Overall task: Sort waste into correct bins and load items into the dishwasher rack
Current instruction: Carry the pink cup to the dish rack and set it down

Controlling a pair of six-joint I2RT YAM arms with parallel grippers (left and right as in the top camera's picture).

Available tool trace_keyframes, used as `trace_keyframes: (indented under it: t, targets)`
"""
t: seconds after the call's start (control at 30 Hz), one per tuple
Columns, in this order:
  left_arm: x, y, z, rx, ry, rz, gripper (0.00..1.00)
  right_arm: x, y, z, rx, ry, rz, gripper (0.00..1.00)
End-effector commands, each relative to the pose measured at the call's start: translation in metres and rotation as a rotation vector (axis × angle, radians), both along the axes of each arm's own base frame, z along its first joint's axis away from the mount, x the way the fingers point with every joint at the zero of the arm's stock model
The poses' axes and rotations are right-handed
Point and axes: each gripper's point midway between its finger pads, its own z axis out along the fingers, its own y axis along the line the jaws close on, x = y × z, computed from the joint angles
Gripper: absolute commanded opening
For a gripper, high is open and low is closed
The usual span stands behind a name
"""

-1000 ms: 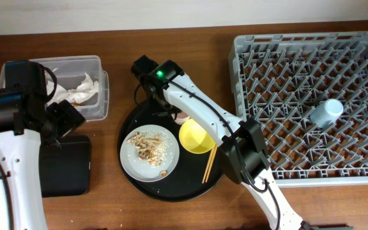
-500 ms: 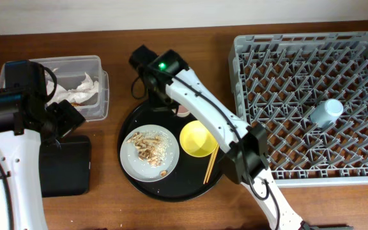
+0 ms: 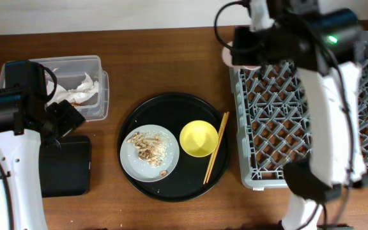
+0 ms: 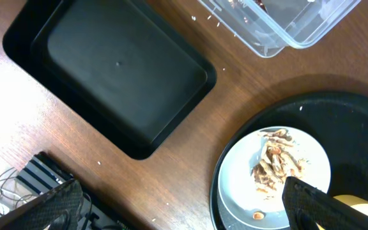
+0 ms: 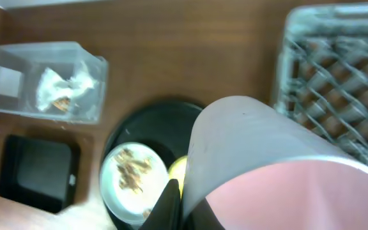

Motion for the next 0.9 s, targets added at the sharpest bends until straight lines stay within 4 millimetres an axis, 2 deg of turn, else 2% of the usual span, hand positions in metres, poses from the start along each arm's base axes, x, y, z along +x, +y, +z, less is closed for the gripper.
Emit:
trace_keyframes:
  t: [0.0,0.07,0.17,0.27,0.3,0.4,0.47,0.53,0.63,0.73,0.87]
  targets:
    - [-0.001,0.003,0.003,0.010,-0.010,0.016,0.99,-0.021,-0.048,-0.023,-0.209,0.055,-0.107,0.04]
    - [-0.001,0.003,0.003,0.010,-0.011,0.017,0.99,-0.029,-0.068,-0.043,-0.238,0.138,-0.149,0.04]
    - [-0.001,0.003,0.003,0.010,-0.010,0.016,0.99,-0.024,-0.102,-0.068,-0.228,0.230,-0.239,0.04]
    - [-0.001,0.003,0.003,0.010,-0.011,0.017,0.99,-0.021,-0.141,-0.088,-0.115,0.315,-0.298,0.04]
    - [-0.001,0.003,0.003,0.010,-0.010,0.017,0.99,-0.020,-0.145,-0.091,-0.029,0.322,-0.265,0.04]
    - [-0.001,0.003,0.003,0.010,-0.011,0.017,0.99,-0.017,-0.148,-0.088,0.267,0.272,-0.104,0.04]
    - [-0.001,0.003,0.003,0.010,-0.011,0.017,0.99,-0.020,-0.153,-0.088,0.503,0.192,0.005,0.04]
    - [-0.001,0.003,0.003,0.010,-0.011,0.017,0.99,-0.023,-0.155,-0.090,0.665,0.080,0.095,0.04]
    - [-0.001,0.003,0.003,0.010,-0.010,0.017,0.99,-0.022,-0.161,-0.115,0.809,0.020,0.088,0.04]
    - [-0.001,0.003,0.003,0.010,-0.010,0.016,0.99,-0.016,-0.158,-0.139,0.942,-0.053,0.091,0.04]
    - [-0.001,0.003,0.003,0.010,-0.010,0.016,0.99,-0.011,-0.159,-0.177,1.041,0.011,0.045,0.03]
